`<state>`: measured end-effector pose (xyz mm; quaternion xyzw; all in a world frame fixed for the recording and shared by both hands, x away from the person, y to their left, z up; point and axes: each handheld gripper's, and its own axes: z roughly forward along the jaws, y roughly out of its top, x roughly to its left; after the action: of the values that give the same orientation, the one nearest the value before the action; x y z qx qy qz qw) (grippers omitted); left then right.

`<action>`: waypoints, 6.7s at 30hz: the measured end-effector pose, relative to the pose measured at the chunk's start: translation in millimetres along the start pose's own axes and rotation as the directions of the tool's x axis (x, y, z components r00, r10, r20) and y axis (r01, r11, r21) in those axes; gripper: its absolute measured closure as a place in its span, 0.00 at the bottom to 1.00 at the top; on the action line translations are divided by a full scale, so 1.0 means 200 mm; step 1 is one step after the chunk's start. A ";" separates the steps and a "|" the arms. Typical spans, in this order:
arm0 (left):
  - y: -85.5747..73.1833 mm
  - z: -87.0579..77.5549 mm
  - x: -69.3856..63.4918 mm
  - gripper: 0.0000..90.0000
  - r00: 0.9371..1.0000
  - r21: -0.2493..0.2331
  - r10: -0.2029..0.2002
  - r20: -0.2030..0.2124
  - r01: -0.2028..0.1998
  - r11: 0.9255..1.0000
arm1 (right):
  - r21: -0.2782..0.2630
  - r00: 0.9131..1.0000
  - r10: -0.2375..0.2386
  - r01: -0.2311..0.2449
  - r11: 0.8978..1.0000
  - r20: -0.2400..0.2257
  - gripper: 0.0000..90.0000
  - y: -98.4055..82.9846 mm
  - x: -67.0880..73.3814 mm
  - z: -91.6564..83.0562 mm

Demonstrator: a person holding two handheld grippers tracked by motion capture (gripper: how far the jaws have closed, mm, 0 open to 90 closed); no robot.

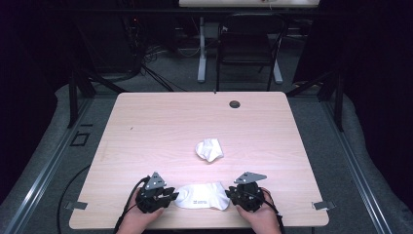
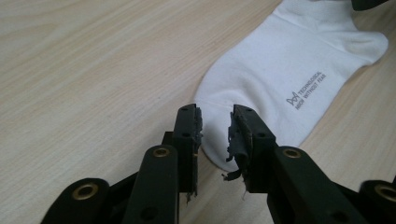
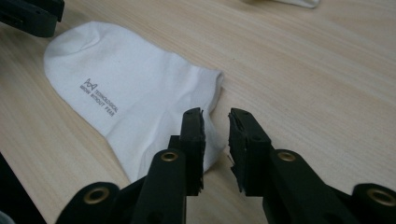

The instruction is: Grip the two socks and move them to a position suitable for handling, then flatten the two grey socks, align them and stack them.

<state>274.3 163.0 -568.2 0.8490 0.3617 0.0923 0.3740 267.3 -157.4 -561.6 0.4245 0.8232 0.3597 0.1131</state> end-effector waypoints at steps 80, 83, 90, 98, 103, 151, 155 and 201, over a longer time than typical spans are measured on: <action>0.03 0.00 0.18 0.62 0.993 -0.073 -0.079 -0.090 0.072 0.995 | 0.003 0.985 -0.172 0.172 0.985 -0.016 0.88 0.48 0.21 0.47; 0.04 0.00 0.18 0.62 0.993 -0.068 -0.072 -0.092 0.066 0.995 | -0.004 0.983 -0.183 0.183 0.983 -0.029 0.84 0.50 0.22 0.45; 0.04 0.00 0.18 0.62 0.992 -0.073 -0.077 -0.097 0.070 0.995 | 0.034 0.979 -0.193 0.195 0.980 -0.058 0.73 0.49 0.26 0.51; 0.07 0.00 0.21 0.61 0.988 -0.091 -0.124 -0.089 0.116 0.989 | 0.059 0.977 -0.208 0.210 0.976 -0.037 0.96 0.47 0.27 0.53; 0.14 0.01 0.22 0.61 0.988 -0.103 -0.106 -0.110 0.095 0.990 | 0.043 0.981 -0.191 0.193 0.980 -0.039 0.98 0.47 0.27 0.52; 0.22 0.23 0.21 0.84 0.978 0.014 -0.051 -0.203 0.055 0.998 | -0.148 1.000 0.015 -0.010 0.989 0.027 0.98 0.45 0.05 0.25; 0.21 0.22 0.23 0.89 0.976 0.013 -0.053 -0.211 0.058 0.998 | -0.146 0.997 0.050 -0.042 0.988 0.052 0.98 0.41 -0.02 0.22; 0.18 0.21 0.23 0.94 0.980 -0.001 -0.046 -0.191 0.047 0.999 | -0.030 0.990 0.070 -0.067 0.997 0.125 0.99 0.25 -0.15 0.33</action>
<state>344.6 153.8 -577.4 0.8281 0.4159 0.1641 0.3382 349.0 -129.2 -577.7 0.4730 0.7947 0.3464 0.1576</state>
